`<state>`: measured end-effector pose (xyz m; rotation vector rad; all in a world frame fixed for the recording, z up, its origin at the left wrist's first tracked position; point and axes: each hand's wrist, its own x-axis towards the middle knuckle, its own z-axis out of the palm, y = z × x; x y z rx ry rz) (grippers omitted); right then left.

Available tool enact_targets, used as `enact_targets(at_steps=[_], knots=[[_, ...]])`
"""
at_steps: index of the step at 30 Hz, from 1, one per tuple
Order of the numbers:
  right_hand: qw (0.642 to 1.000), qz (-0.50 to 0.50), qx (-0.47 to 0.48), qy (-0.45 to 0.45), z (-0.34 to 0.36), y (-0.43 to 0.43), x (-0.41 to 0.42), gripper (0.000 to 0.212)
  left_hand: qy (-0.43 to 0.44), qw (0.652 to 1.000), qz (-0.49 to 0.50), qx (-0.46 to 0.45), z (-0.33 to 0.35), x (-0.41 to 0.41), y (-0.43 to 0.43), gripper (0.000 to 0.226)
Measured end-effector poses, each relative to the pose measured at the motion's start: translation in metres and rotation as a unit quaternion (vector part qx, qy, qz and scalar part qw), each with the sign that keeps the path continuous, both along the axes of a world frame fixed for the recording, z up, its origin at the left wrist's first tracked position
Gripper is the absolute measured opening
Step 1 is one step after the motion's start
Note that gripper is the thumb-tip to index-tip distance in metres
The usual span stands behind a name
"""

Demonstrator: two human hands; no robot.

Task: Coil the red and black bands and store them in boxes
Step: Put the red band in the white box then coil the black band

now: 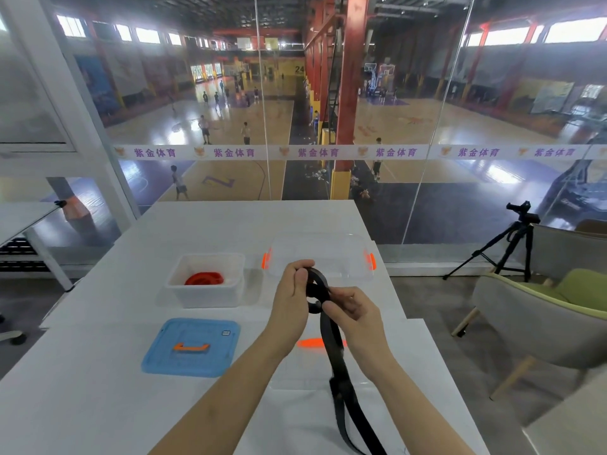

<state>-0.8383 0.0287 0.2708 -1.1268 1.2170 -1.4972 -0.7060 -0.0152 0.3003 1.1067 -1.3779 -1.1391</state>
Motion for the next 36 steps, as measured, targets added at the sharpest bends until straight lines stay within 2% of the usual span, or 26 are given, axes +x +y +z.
enact_targets(at_steps=[5, 9, 15, 17, 20, 22, 24, 30, 36], knots=[[0.998, -0.031, -0.002, -0.047, -0.001, 0.002, 0.009, 0.021, 0.035, 0.999, 0.032, -0.015, 0.001, -0.008, 0.003, 0.029], [0.998, -0.050, -0.024, -0.025, 0.007, -0.003, 0.003, 0.017, 0.023, 0.999, 0.017, -0.018, 0.001, -0.004, 0.001, 0.029], [0.996, -0.044, -0.039, 0.070, 0.024, -0.009, -0.017, 0.021, -0.122, 0.988, -0.075, -0.057, 0.013, 0.021, -0.011, 0.026], [0.992, -0.032, -0.051, 0.111, 0.031, -0.010, -0.020, 0.026, -0.202, 0.968, -0.118, -0.088, 0.021, 0.026, -0.016, 0.030], [0.985, -0.016, -0.075, 0.157, 0.042, -0.011, -0.024, 0.032, -0.341, 0.915, -0.170, -0.134, 0.033, 0.029, -0.023, 0.035], [0.980, -0.003, -0.084, 0.183, 0.050, -0.010, -0.026, 0.035, -0.363, 0.907, -0.172, -0.126, 0.039, 0.030, -0.026, 0.028], [0.977, 0.003, -0.086, 0.196, 0.055, -0.010, -0.029, 0.033, -0.350, 0.913, -0.181, -0.108, 0.044, 0.029, -0.025, 0.021], [0.990, -0.032, -0.072, 0.113, 0.052, -0.012, -0.028, 0.019, -0.274, 0.940, -0.183, -0.087, 0.048, 0.021, -0.020, 0.022], [0.993, -0.050, -0.106, 0.030, 0.056, -0.007, -0.022, 0.025, -0.111, 0.985, -0.105, -0.078, 0.050, 0.007, -0.007, 0.024]])
